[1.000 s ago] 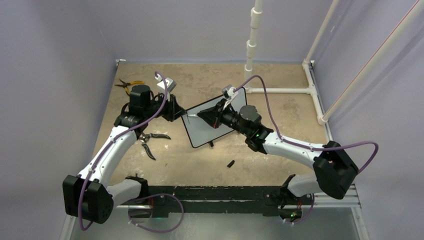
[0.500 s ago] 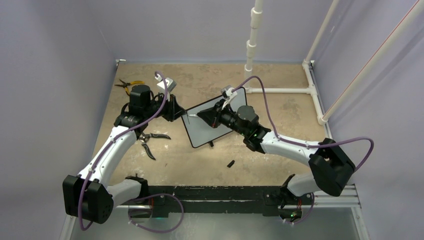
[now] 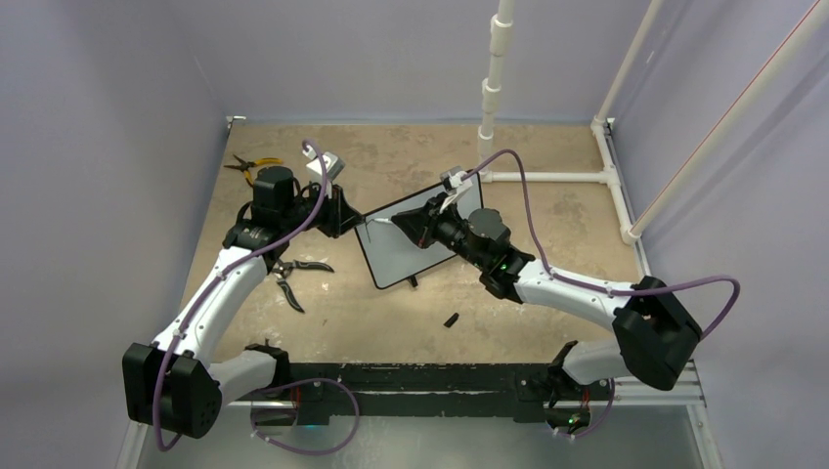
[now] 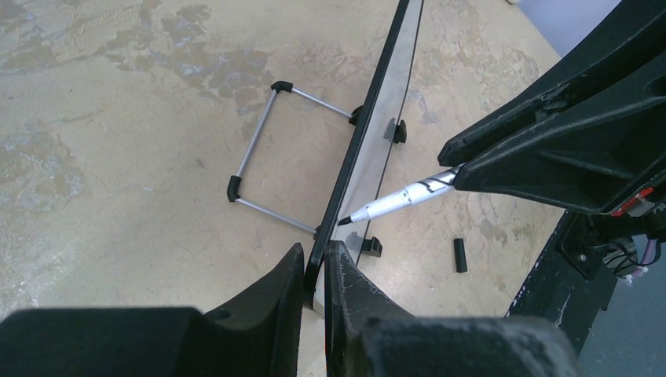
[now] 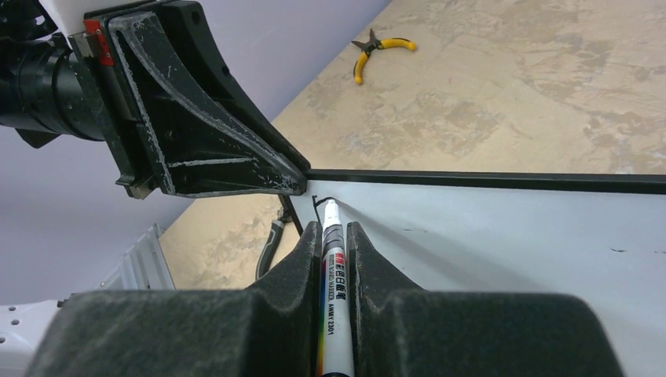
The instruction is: Write a sentence on the whiteboard
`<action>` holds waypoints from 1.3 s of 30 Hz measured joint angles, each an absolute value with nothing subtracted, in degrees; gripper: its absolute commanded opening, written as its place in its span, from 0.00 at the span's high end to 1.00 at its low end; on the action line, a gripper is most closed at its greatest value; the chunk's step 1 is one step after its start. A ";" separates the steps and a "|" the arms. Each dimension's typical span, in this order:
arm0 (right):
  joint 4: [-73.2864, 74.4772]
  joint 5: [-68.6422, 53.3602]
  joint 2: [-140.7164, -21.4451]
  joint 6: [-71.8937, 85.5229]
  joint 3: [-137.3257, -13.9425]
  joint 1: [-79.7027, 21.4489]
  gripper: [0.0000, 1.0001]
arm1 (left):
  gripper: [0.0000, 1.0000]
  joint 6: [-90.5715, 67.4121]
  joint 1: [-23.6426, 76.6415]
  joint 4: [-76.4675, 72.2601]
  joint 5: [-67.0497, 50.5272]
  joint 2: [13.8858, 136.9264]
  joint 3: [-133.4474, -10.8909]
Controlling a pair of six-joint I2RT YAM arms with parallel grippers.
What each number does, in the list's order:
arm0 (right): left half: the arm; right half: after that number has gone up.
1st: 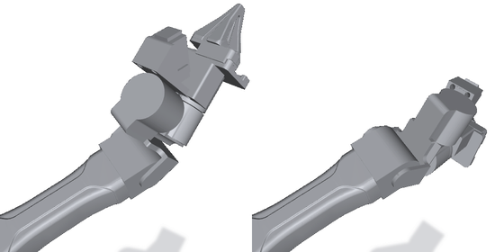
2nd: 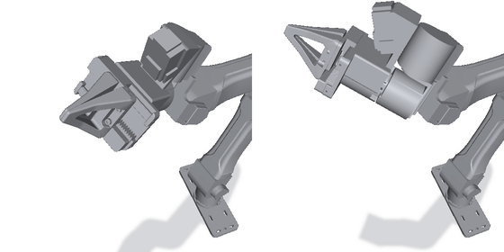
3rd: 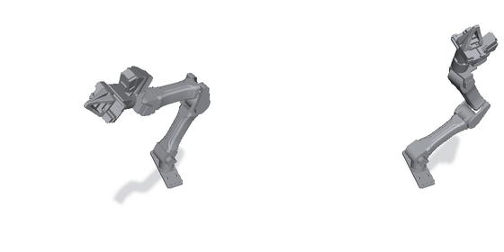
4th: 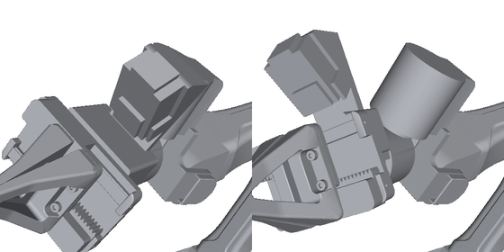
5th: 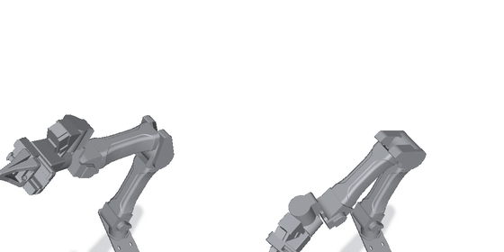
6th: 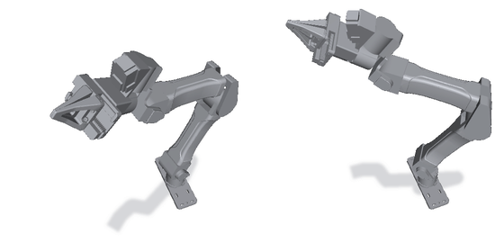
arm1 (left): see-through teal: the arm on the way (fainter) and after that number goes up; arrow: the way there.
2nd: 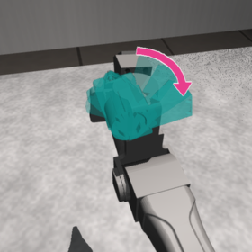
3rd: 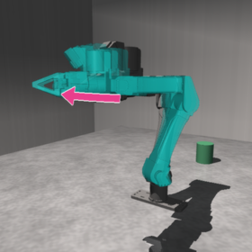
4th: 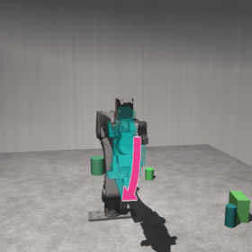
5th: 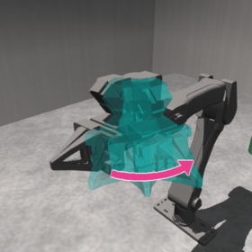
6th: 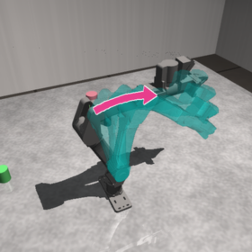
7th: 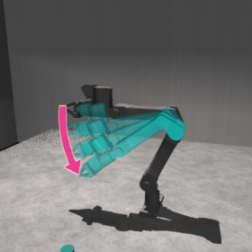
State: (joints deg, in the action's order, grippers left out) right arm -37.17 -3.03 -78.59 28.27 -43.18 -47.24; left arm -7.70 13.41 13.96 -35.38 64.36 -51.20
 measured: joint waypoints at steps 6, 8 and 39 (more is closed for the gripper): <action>-36.82 -1.45 -77.60 28.45 -42.02 -47.24 1.00 | 1.00 -7.70 13.41 13.93 -35.38 64.27 -51.09; -36.71 -1.41 -77.60 28.51 -41.69 -47.24 1.00 | 1.00 -7.70 13.41 13.93 -35.38 64.25 -51.07; -37.34 -5.26 -80.12 28.56 -41.65 -47.64 1.00 | 1.00 -7.70 13.26 13.80 -35.46 64.14 -50.87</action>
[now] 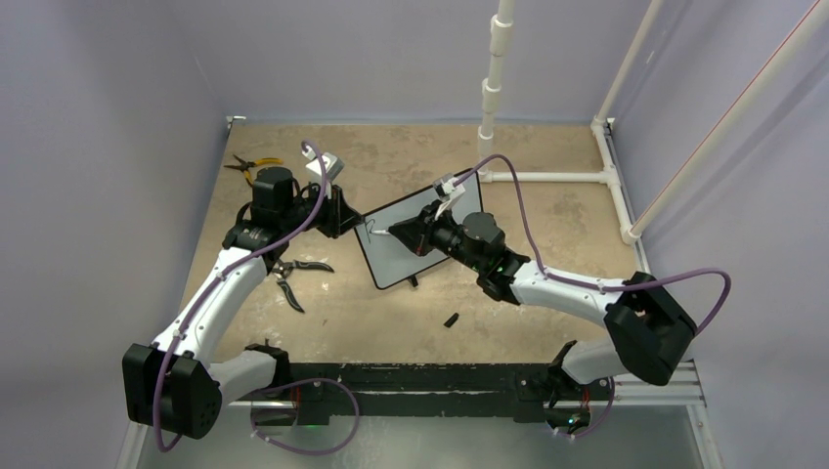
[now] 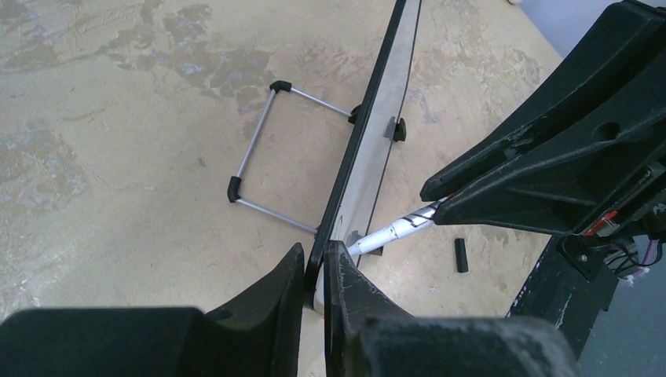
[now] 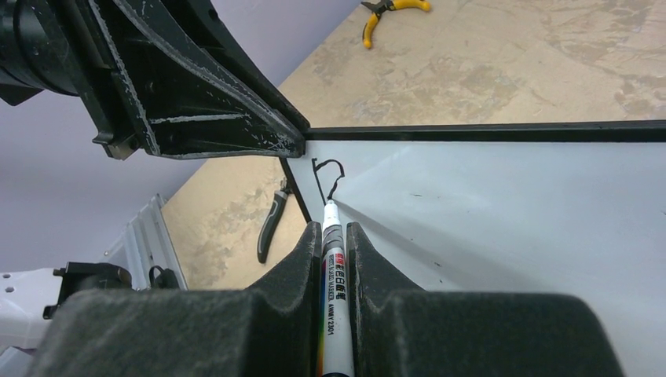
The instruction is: Write a sentence on the whiteboard
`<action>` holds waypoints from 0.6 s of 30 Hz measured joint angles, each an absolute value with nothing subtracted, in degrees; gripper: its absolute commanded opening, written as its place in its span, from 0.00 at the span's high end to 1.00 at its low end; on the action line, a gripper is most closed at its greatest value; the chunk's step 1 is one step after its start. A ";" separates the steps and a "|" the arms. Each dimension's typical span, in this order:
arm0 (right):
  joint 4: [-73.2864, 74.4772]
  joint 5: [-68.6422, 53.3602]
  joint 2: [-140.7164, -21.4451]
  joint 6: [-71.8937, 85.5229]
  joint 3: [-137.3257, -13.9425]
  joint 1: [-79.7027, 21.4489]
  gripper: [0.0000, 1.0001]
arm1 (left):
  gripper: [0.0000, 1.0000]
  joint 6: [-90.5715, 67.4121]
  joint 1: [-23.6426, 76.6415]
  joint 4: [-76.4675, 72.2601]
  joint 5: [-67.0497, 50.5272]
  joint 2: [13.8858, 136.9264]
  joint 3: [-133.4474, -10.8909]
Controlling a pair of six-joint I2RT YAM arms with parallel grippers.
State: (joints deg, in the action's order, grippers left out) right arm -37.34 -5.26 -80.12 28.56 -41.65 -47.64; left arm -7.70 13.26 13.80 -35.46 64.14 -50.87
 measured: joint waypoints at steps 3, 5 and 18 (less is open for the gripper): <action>-36.99 -4.36 -79.44 28.56 -41.08 -47.68 1.00 | 1.00 -7.70 13.26 13.80 -35.48 64.14 -50.87; -36.73 -3.55 -78.65 28.53 -40.29 -47.68 1.00 | 1.00 -7.70 13.26 13.80 -35.53 64.14 -50.87; -35.16 -2.20 -77.43 28.62 -38.54 -47.68 1.00 | 1.00 -7.70 13.26 13.80 -35.57 64.12 -50.87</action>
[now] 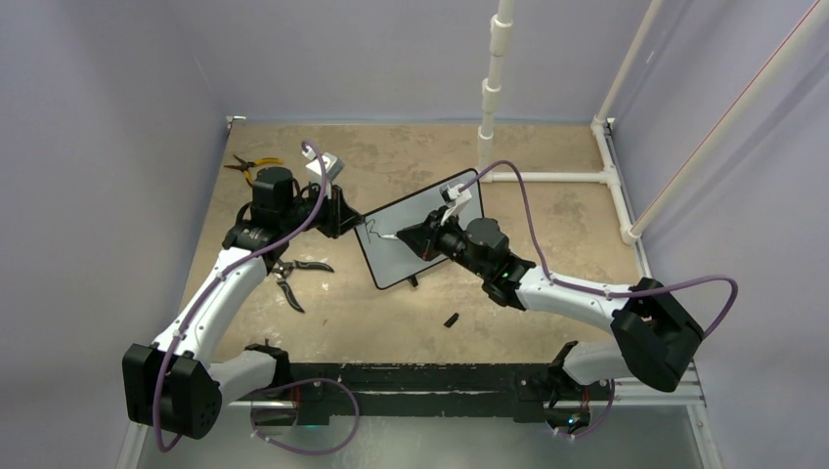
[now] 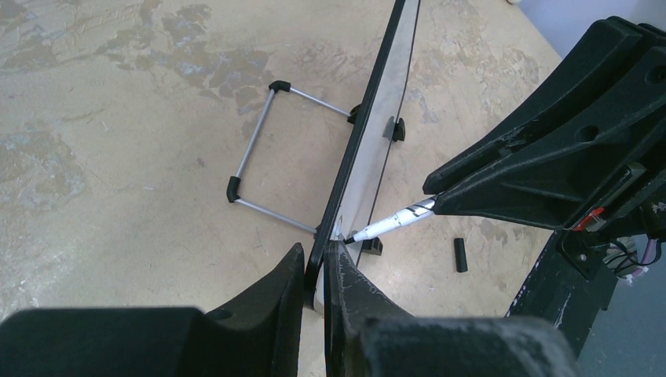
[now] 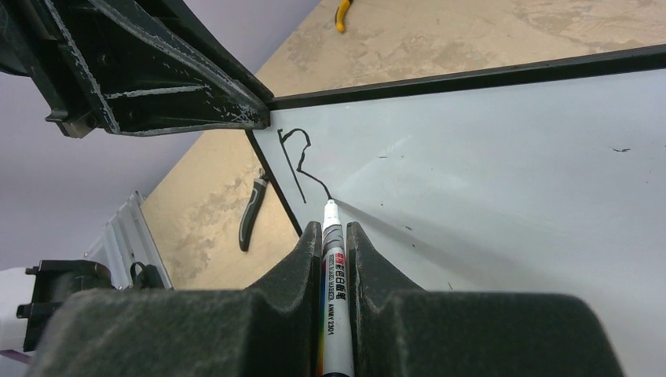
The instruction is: Write a sentence on the whiteboard
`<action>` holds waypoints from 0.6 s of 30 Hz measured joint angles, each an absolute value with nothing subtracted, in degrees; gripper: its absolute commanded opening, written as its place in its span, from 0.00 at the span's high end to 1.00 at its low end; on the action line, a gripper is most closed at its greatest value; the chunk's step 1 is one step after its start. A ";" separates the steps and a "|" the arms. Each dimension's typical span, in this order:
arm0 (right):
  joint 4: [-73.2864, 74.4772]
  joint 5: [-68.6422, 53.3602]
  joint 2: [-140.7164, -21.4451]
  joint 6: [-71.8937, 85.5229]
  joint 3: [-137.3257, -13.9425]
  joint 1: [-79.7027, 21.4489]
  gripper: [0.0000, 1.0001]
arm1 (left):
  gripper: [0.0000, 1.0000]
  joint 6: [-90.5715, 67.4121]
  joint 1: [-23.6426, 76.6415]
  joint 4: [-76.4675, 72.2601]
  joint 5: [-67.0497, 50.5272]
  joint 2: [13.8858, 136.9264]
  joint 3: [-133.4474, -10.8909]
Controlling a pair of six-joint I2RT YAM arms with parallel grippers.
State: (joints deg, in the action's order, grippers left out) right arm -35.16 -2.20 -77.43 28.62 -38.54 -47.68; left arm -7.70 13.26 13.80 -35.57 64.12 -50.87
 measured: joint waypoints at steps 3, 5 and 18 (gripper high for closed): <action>-35.18 -2.20 -77.41 28.86 -38.37 -47.68 1.00 | 1.00 -7.70 13.26 13.80 -35.57 64.12 -50.87; -35.14 -2.17 -77.23 28.93 -38.09 -47.68 1.00 | 1.00 -7.70 13.26 13.80 -35.59 64.10 -50.87; -35.20 -3.79 -70.67 29.30 -37.19 -47.62 1.00 | 1.00 -7.70 13.26 13.82 -35.57 64.05 -50.87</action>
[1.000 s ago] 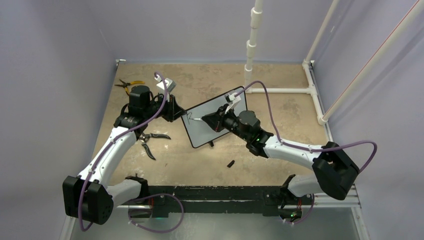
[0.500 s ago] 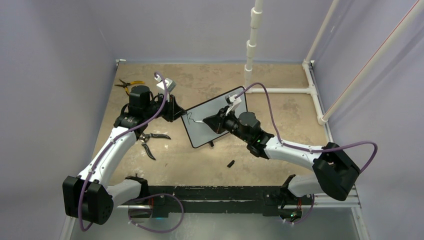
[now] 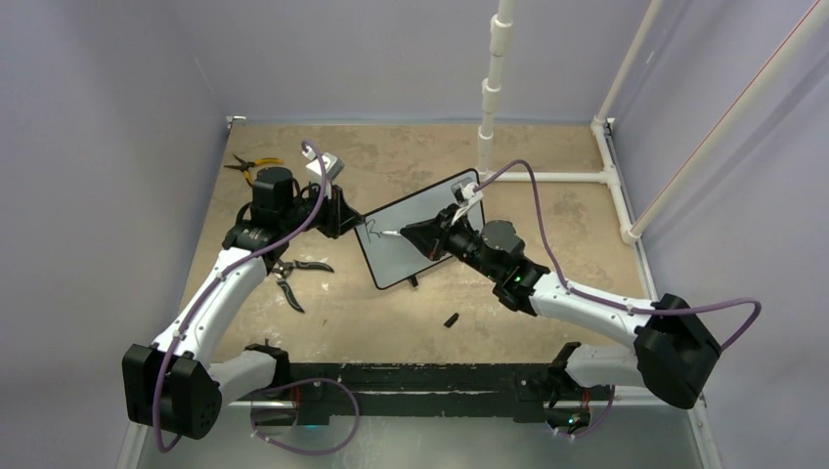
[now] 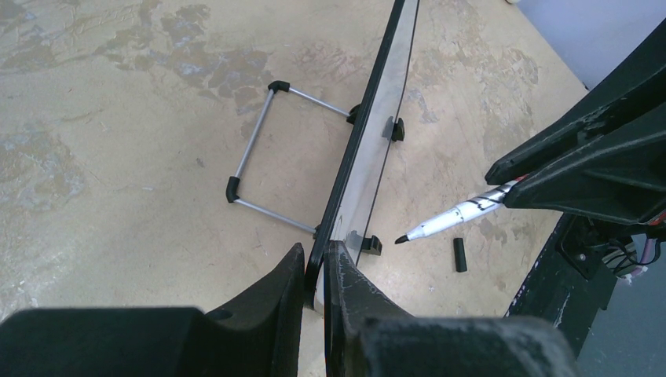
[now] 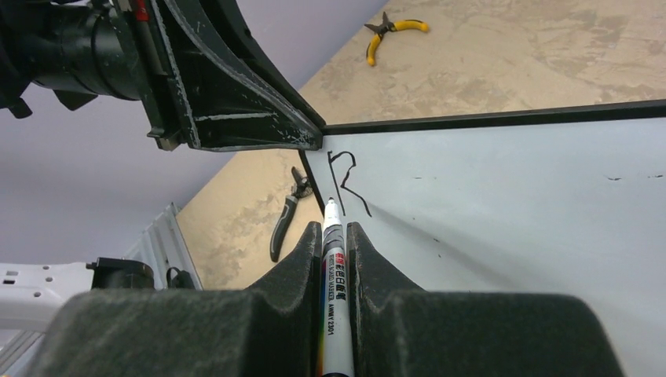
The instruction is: Write a sentence on the whiteboard
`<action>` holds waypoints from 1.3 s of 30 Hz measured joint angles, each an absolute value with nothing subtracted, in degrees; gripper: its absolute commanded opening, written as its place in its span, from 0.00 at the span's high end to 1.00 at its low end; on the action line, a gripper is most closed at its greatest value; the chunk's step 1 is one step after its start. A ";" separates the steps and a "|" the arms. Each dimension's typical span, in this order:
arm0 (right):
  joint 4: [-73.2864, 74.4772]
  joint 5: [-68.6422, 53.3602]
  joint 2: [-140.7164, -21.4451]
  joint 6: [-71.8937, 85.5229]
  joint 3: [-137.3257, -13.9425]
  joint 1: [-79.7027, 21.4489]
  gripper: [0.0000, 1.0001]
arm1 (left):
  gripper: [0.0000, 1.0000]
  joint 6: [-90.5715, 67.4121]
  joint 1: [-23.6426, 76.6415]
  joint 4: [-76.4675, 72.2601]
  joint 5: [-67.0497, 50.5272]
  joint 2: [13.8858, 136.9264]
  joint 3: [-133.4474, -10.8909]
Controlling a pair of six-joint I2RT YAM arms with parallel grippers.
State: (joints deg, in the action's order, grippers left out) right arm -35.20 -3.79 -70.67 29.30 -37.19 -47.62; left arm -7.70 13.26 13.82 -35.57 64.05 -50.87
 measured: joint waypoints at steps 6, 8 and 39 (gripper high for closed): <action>-35.14 -4.03 -72.84 29.26 -37.69 -47.62 1.00 | 1.00 -7.68 13.26 13.85 -35.57 64.05 -50.87; -35.16 -4.01 -73.56 29.26 -37.87 -47.62 1.00 | 1.00 -7.68 13.26 13.82 -35.57 64.05 -50.87; -34.30 -0.82 -76.53 29.30 -39.83 -47.20 1.00 | 1.00 -7.68 13.26 13.85 -35.55 63.99 -50.85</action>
State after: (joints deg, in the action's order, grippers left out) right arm -34.30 -0.82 -76.53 29.30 -39.83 -47.20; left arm -7.68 13.26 13.85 -35.55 63.99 -50.85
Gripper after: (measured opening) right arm 0.123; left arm 0.115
